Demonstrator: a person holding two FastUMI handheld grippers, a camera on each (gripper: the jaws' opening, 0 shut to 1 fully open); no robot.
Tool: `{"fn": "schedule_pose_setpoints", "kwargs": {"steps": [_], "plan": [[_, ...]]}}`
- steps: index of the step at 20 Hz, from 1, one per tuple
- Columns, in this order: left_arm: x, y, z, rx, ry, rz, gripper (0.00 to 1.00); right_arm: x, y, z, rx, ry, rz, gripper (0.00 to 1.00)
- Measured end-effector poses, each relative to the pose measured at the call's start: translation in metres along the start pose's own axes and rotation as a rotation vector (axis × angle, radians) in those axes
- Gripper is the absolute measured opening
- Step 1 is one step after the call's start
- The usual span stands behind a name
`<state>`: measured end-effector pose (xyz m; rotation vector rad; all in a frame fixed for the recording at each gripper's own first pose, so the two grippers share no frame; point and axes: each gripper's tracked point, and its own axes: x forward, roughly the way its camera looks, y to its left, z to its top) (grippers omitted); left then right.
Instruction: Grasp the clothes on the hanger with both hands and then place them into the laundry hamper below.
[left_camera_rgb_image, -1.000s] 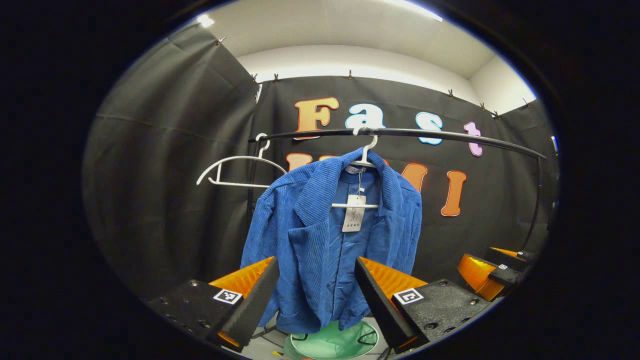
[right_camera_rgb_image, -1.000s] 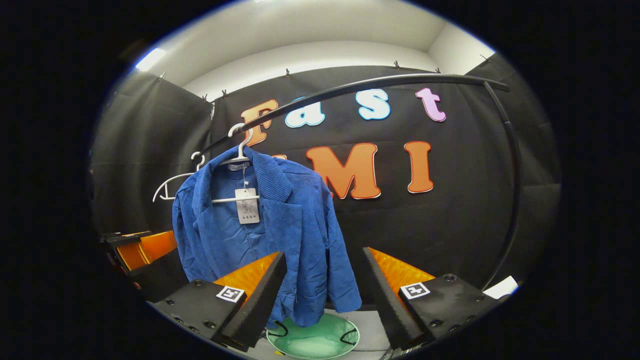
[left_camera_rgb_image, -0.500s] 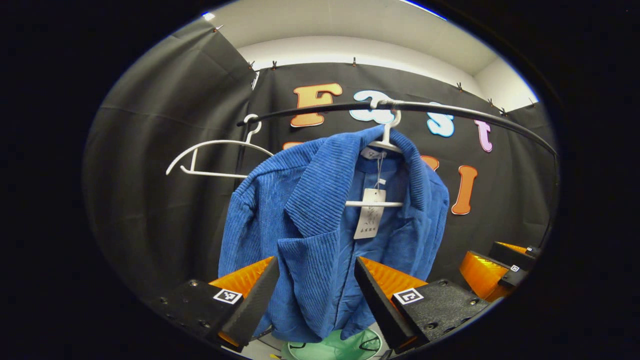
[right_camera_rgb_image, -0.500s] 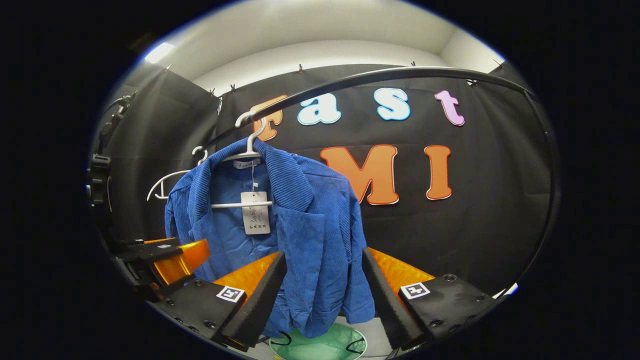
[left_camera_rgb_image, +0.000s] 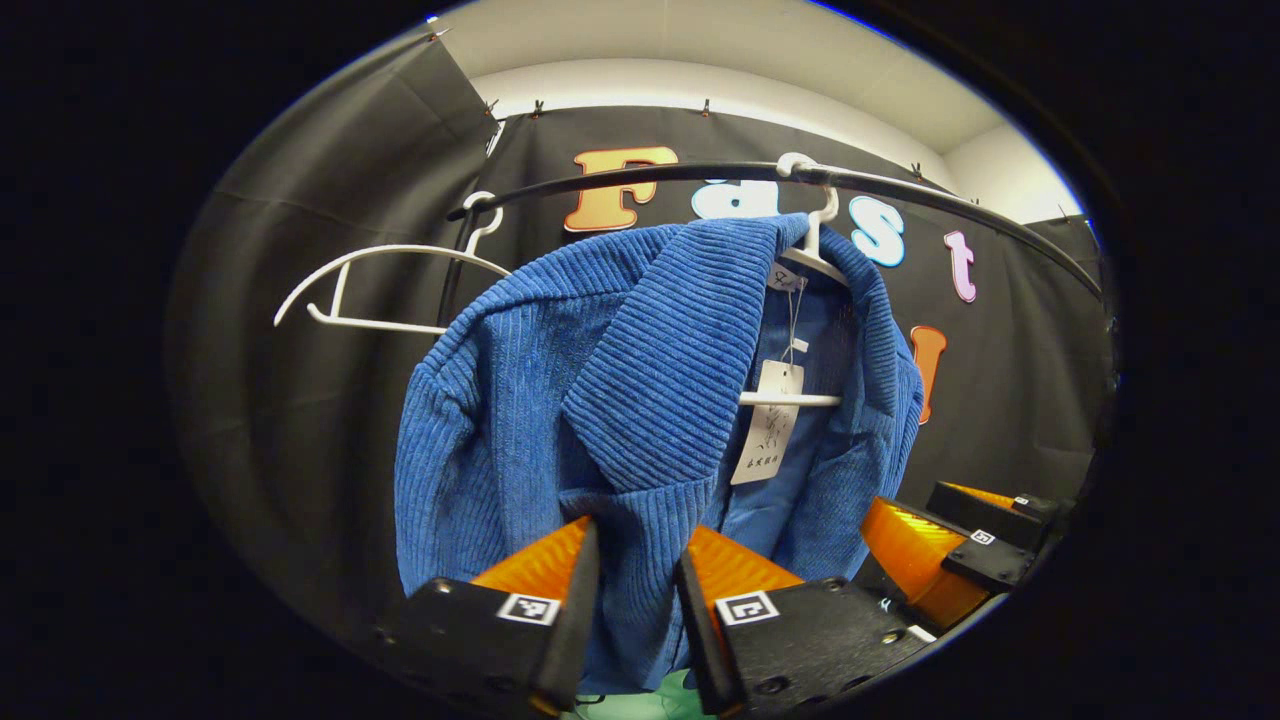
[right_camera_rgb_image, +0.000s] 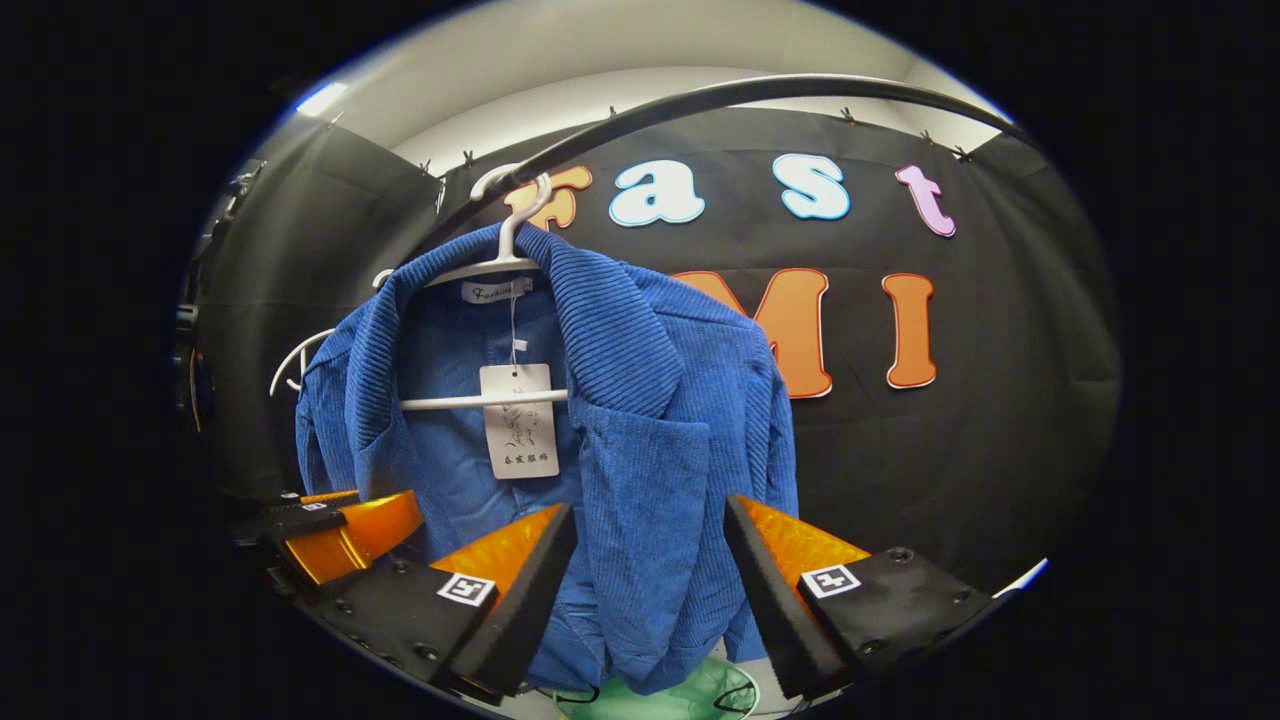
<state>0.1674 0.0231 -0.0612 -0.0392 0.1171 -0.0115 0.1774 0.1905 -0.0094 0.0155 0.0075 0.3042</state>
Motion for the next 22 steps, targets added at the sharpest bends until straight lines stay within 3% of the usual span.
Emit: {"fn": "schedule_pose_setpoints", "kwargs": {"steps": [3,5,15,16,17,19,22], "plan": [[-0.001,-0.017,-0.002,-0.036,0.035,-0.096,0.04,0.010,0.002,-0.007,0.013,0.014,0.006,0.83],[-0.002,-0.018,-0.001,-0.047,0.080,-0.139,0.02,0.016,0.005,-0.008,0.033,0.024,0.015,0.81],[-0.032,0.000,0.025,-0.011,0.081,-0.187,0.02,0.032,0.012,-0.010,0.084,0.037,0.082,0.01],[-0.033,0.002,0.026,-0.012,0.078,-0.184,0.02,0.034,0.012,-0.011,0.087,0.040,0.087,0.15],[-0.034,0.003,0.028,-0.011,0.075,-0.182,0.02,0.034,0.012,-0.011,0.091,0.039,0.089,0.16],[-0.036,0.006,0.031,-0.009,0.071,-0.180,0.02,0.041,0.011,-0.010,0.103,0.039,0.093,0.16],[-0.038,0.007,0.034,-0.012,0.071,-0.183,0.02,0.034,0.012,-0.009,0.115,0.034,0.100,0.08]]}}
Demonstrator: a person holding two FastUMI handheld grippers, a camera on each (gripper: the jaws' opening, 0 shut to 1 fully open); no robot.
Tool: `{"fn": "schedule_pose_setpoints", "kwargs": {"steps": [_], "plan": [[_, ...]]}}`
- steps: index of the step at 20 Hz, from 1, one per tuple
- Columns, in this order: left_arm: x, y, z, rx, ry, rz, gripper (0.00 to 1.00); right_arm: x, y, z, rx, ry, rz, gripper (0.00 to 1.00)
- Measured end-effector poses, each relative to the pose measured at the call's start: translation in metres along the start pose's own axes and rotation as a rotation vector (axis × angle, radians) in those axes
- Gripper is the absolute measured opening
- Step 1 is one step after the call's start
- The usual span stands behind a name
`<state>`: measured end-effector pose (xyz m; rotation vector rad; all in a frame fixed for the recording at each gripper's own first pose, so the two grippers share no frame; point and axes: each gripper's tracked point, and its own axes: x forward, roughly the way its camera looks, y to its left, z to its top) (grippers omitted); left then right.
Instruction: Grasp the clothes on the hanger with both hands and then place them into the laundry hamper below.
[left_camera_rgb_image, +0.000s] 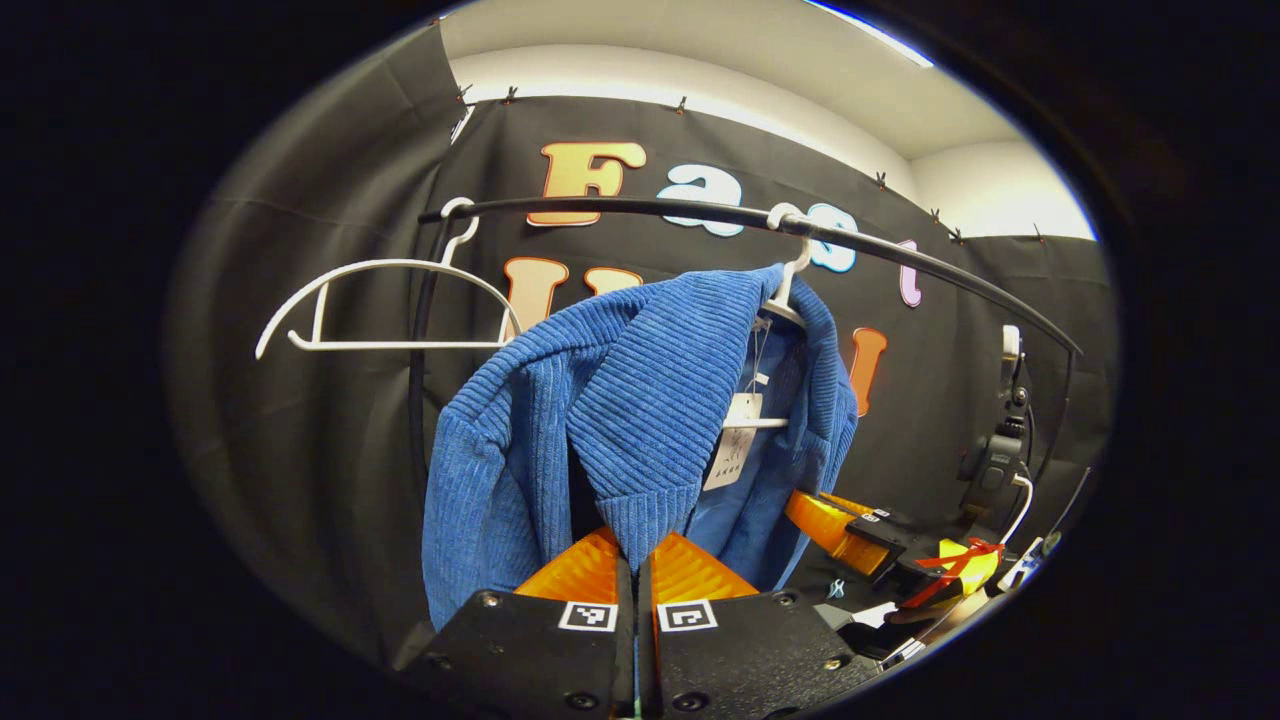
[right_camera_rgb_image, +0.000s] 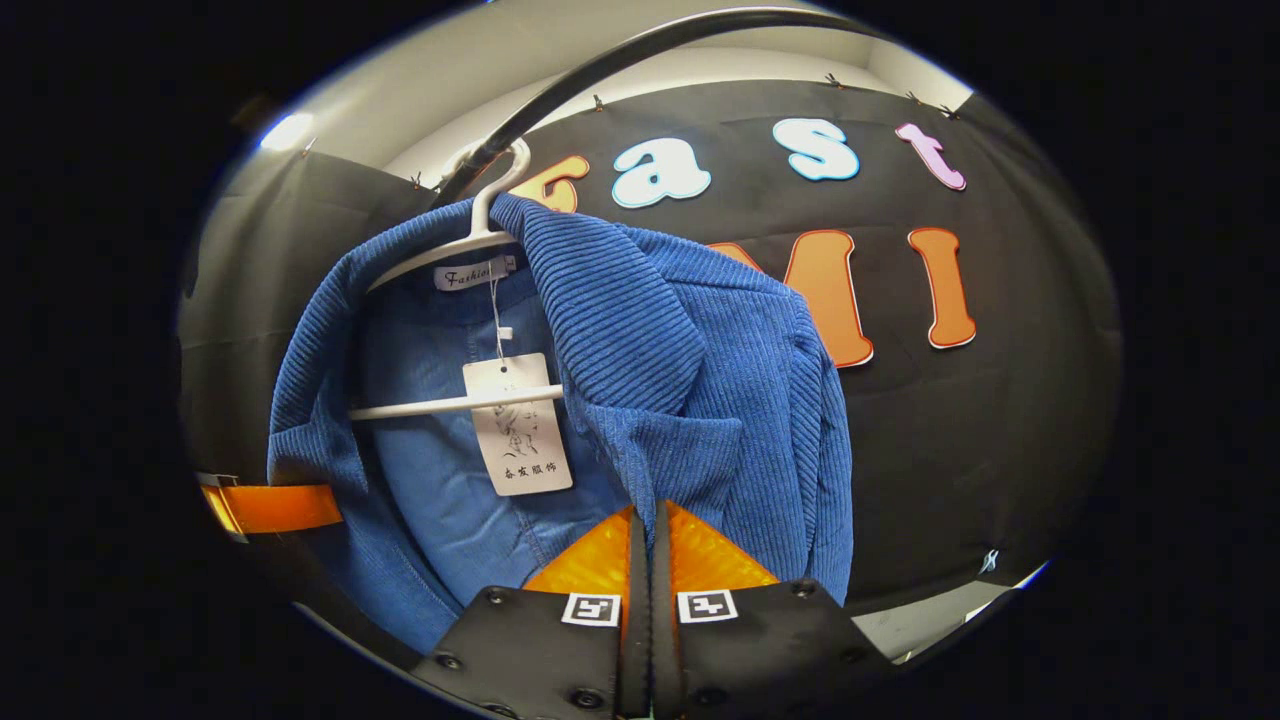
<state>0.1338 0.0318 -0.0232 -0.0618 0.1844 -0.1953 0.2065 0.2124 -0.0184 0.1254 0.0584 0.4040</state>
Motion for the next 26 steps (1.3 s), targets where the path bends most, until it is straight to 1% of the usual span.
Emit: {"fn": "schedule_pose_setpoints", "kwargs": {"steps": [3,9,14,16,17,18,20,24,26], "plan": [[-0.002,0.000,0.002,0.007,0.000,-0.004,0.02,-0.006,-0.001,0.003,-0.009,-0.015,-0.006,0.08],[-0.002,0.000,0.003,0.001,-0.002,-0.018,0.02,-0.013,-0.003,0.010,-0.007,-0.025,0.013,0.08],[-0.006,0.001,0.008,0.009,-0.005,-0.042,0.02,-0.023,-0.011,0.019,0.009,-0.038,-0.007,0.08],[-0.009,-0.001,0.012,-0.006,-0.009,-0.054,0.01,-0.030,-0.016,0.026,0.021,-0.052,-0.013,0.08],[-0.011,-0.001,0.015,-0.009,-0.011,-0.058,0.04,-0.033,-0.019,0.030,0.031,-0.060,-0.014,0.08],[-0.012,0.000,0.017,-0.006,-0.015,-0.059,0.02,-0.036,-0.023,0.035,0.045,-0.067,-0.016,0.08],[-0.014,-0.002,0.022,0.005,-0.016,-0.060,0.02,-0.038,-0.031,0.042,0.091,-0.079,-0.010,0.08],[-0.022,-0.006,0.034,0.001,-0.041,-0.067,0.01,-0.037,-0.038,0.060,0.251,-0.116,0.062,0.07],[-0.027,-0.004,0.041,-0.003,-0.054,-0.061,0.02,-0.040,-0.043,0.067,0.303,-0.122,0.098,0.08]]}}
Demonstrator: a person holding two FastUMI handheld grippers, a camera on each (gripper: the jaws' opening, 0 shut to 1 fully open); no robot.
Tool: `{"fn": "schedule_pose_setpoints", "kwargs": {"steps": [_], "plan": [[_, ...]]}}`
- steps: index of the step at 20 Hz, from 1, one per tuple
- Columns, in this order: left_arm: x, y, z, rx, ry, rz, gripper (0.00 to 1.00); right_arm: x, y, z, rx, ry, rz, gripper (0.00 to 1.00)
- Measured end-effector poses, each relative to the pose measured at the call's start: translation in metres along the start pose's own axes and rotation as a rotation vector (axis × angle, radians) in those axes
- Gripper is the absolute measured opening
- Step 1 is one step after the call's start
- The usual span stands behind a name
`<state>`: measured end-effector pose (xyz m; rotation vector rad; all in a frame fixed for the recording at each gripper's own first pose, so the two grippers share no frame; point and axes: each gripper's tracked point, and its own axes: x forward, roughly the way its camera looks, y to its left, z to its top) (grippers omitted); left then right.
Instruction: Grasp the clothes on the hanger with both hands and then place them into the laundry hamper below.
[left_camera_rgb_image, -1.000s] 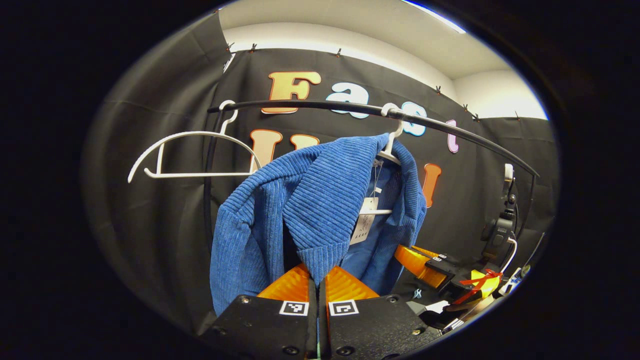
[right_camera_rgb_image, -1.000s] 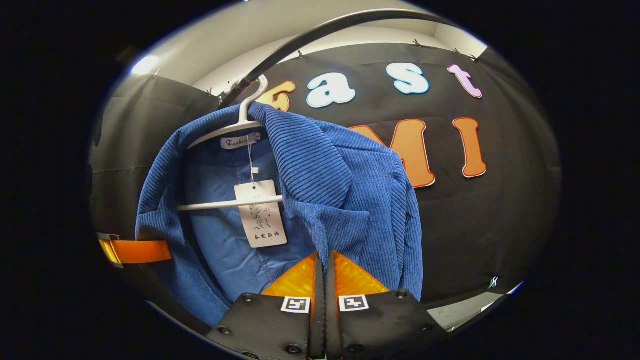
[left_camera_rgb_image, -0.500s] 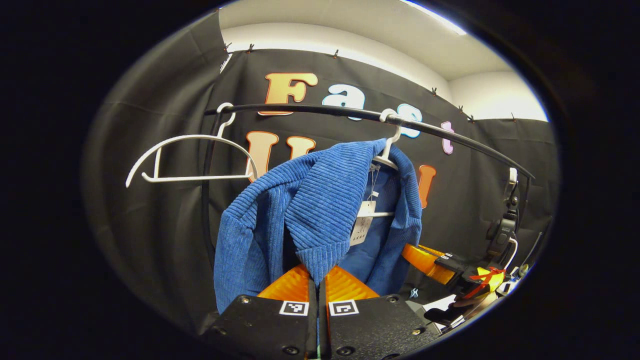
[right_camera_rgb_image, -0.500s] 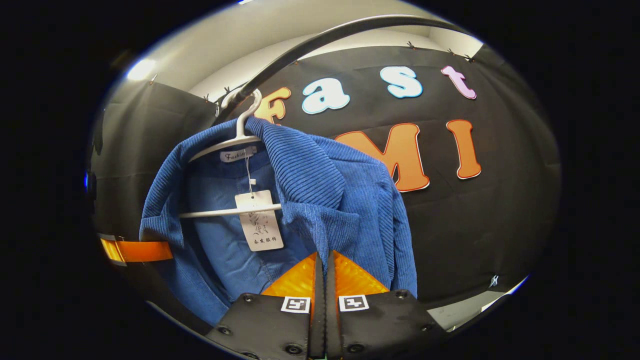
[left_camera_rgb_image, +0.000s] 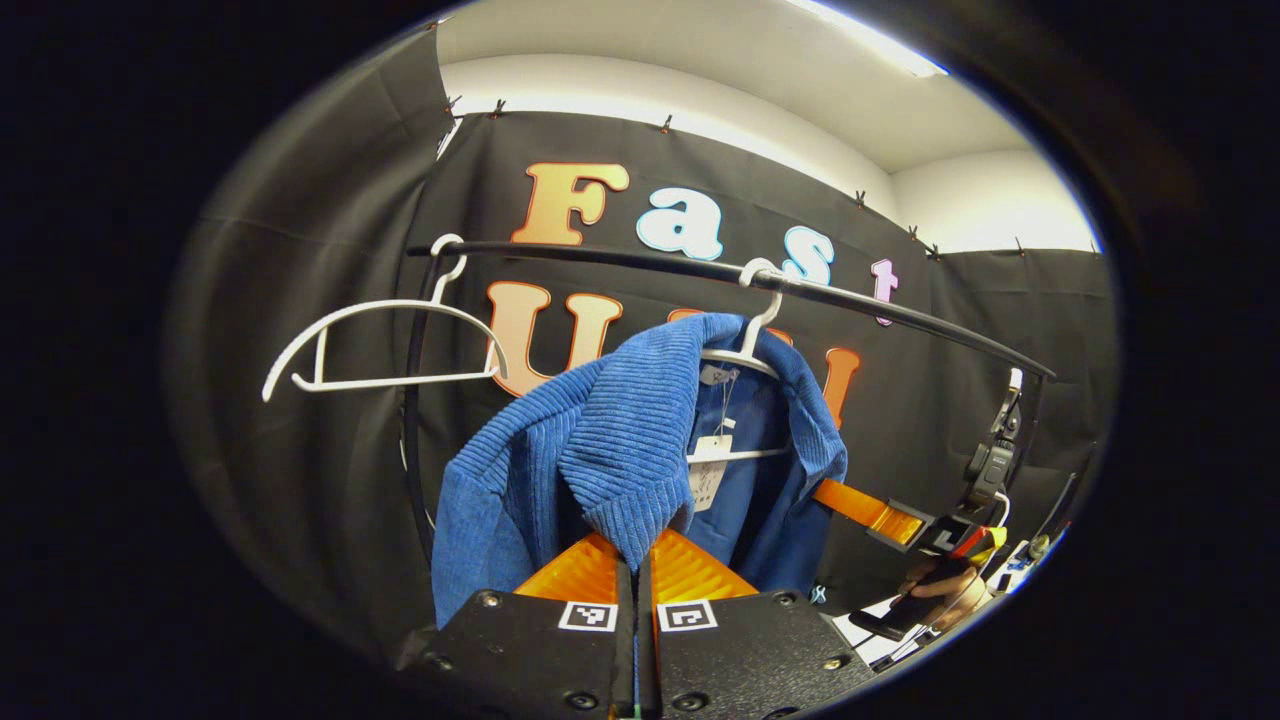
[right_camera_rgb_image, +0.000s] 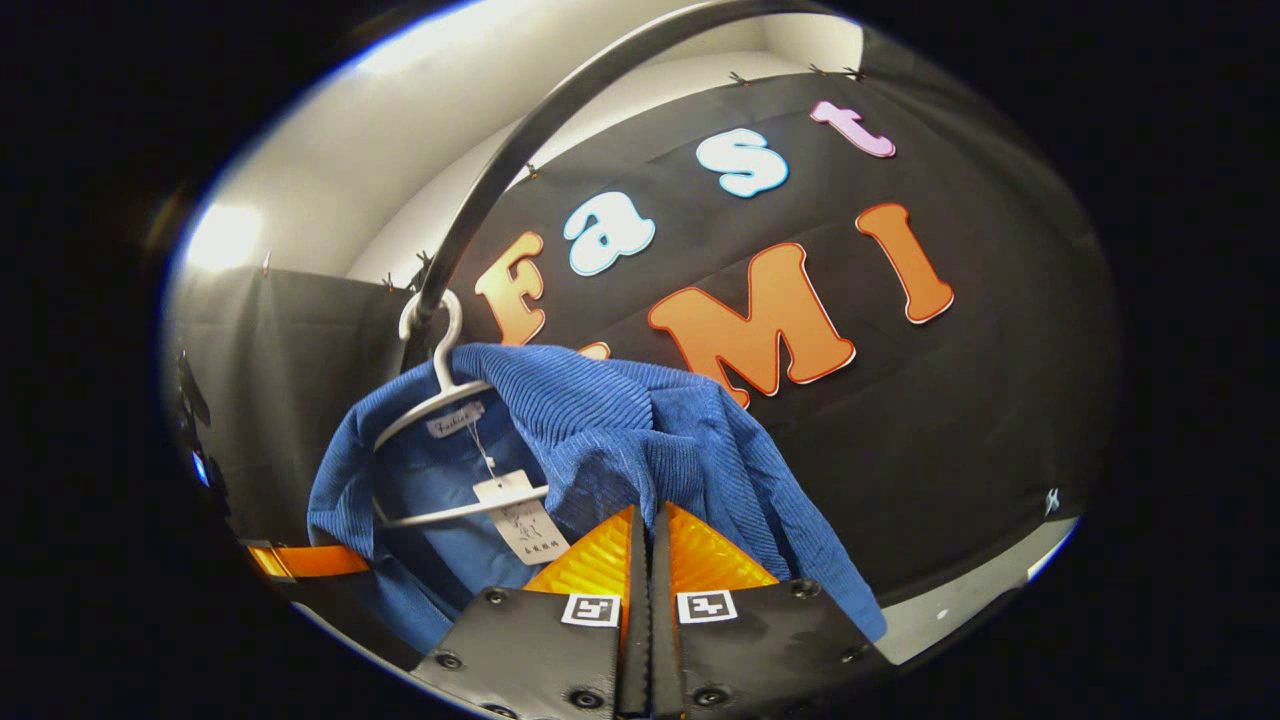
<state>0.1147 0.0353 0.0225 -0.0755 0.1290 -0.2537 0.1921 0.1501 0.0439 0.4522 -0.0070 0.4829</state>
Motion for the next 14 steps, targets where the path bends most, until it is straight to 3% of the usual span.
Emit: {"fn": "schedule_pose_setpoints", "kwargs": {"steps": [9,14], "plan": [[-0.006,0.023,0.064,-0.021,-0.105,0.036,0.02,0.015,-0.002,0.054,0.208,-0.059,0.123,0.08],[-0.003,0.038,0.091,-0.028,-0.158,0.057,0.02,0.025,-0.013,0.084,0.290,-0.091,0.148,0.08]]}}
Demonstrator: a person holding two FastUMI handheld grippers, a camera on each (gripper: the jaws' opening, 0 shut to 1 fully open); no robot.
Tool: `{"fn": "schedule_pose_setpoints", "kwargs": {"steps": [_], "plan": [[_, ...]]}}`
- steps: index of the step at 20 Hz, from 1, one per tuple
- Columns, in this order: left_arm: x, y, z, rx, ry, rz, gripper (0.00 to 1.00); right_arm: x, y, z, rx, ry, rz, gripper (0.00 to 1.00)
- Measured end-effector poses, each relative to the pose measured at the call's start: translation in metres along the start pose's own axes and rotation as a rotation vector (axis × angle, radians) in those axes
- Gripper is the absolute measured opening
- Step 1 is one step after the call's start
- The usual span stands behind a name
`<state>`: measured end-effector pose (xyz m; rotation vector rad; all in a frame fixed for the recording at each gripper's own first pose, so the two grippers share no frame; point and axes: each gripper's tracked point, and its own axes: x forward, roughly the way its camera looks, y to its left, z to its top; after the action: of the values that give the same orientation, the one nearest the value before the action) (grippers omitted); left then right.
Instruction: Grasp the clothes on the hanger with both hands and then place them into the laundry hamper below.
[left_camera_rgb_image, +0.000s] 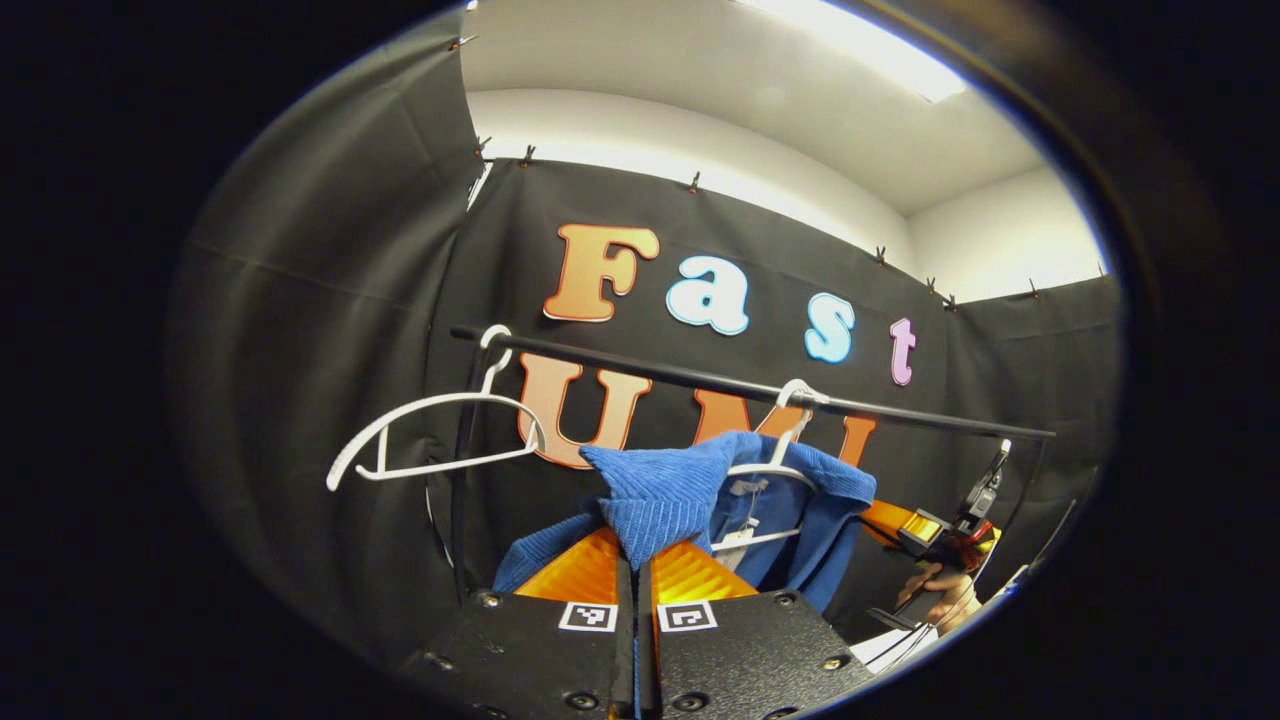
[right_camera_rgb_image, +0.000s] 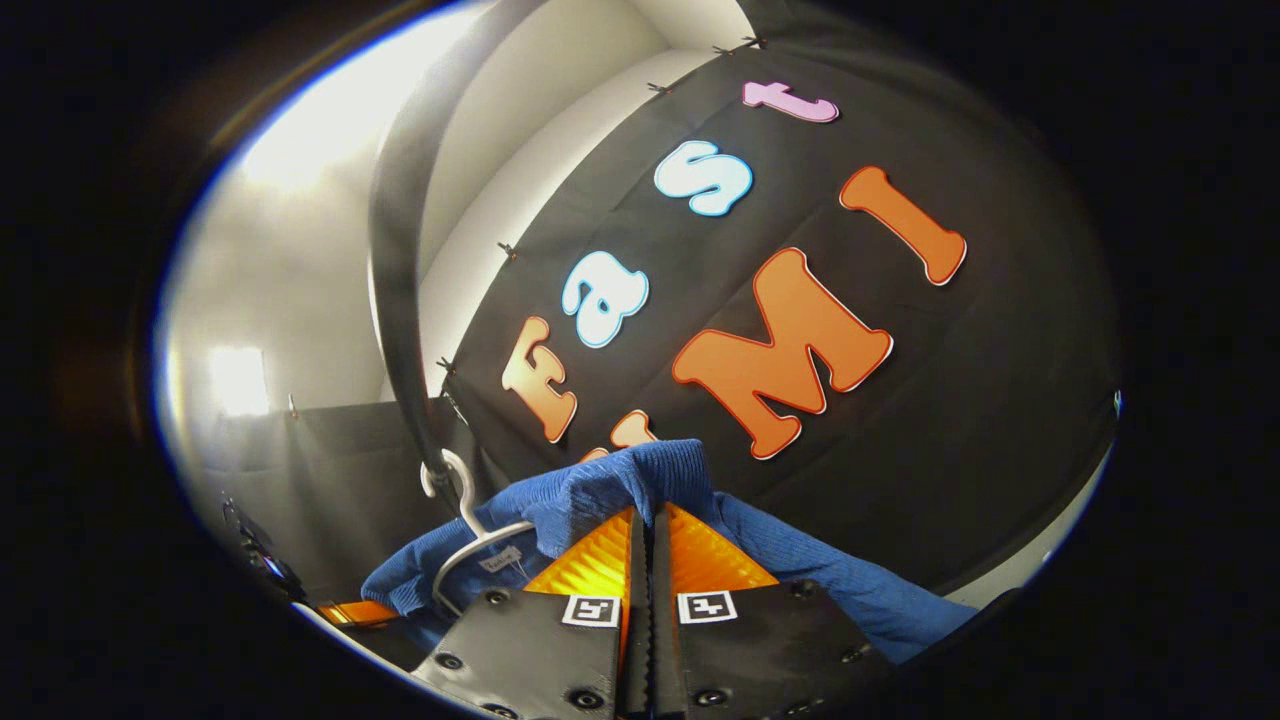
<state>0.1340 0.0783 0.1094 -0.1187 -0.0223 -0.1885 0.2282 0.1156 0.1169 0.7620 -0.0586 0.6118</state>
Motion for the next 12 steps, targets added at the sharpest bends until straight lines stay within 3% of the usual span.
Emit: {"fn": "schedule_pose_setpoints", "kwargs": {"steps": [8,12], "plan": [[0.023,0.032,0.034,0.030,-0.023,0.005,0.01,0.019,-0.014,0.029,0.050,-0.022,0.005,0.07],[0.039,0.045,0.040,-0.013,-0.019,-0.007,0.00,0.028,-0.014,0.047,0.045,-0.036,0.009,0.07]]}}
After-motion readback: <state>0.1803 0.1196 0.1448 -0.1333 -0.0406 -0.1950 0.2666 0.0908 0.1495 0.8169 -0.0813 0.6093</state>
